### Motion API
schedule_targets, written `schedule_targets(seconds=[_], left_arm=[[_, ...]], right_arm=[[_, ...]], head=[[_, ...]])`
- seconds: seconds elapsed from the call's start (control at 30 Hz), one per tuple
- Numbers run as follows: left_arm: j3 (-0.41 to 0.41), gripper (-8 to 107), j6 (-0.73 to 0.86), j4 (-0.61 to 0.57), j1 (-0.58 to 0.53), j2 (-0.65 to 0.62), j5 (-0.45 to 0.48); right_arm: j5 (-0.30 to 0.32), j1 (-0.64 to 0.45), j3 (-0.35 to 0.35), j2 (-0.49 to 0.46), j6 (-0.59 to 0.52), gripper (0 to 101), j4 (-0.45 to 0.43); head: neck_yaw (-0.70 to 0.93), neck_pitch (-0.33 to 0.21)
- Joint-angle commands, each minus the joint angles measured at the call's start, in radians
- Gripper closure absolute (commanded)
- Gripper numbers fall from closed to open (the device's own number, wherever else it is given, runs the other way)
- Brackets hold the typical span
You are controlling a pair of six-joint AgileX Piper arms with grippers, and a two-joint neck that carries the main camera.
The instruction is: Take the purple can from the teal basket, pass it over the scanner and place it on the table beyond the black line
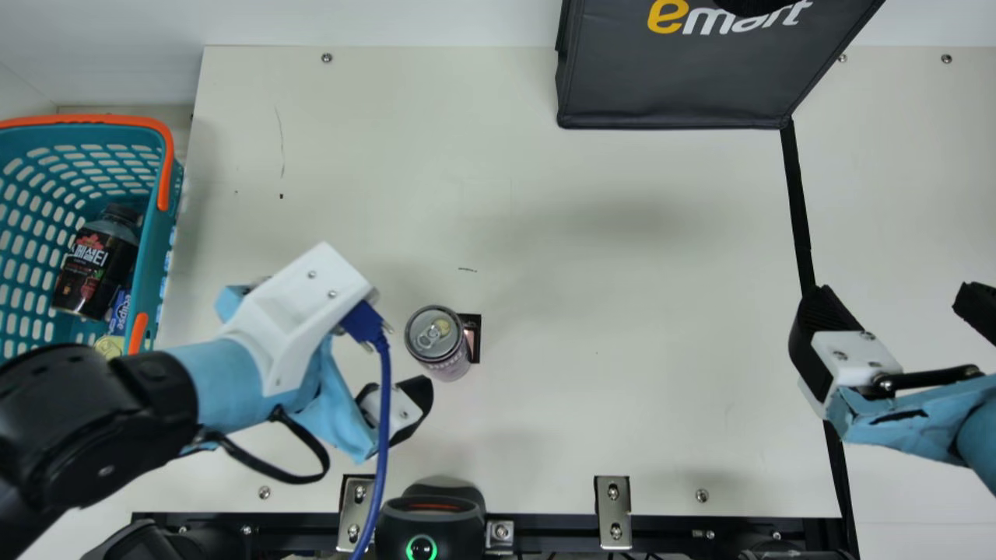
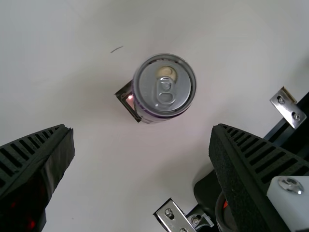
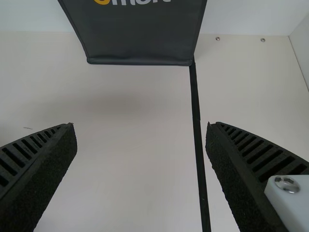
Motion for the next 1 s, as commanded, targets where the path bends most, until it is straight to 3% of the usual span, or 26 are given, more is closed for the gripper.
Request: schedule_targets(seconds=[0.0,0.43,0.97], left_arm=[[-0.006,9,-0.058,0.012,0.004,-0.018,0.015],[-0.061,9,-0.365,0.103,-0.006,-0.038,0.082],[-0.190,9,-0.740,0.274,-0.208,0.116,0.112]], right_arm=[[0.000,0.000,0.000,0.000,0.000,6,0.000],[0.000,0.000,0.000,0.000,0.000,6,0.000],[0.000,0.000,0.000,0.000,0.000,6,0.000]], head=[[0.000,-0.029],[0.000,-0.029],[0.000,-0.029]])
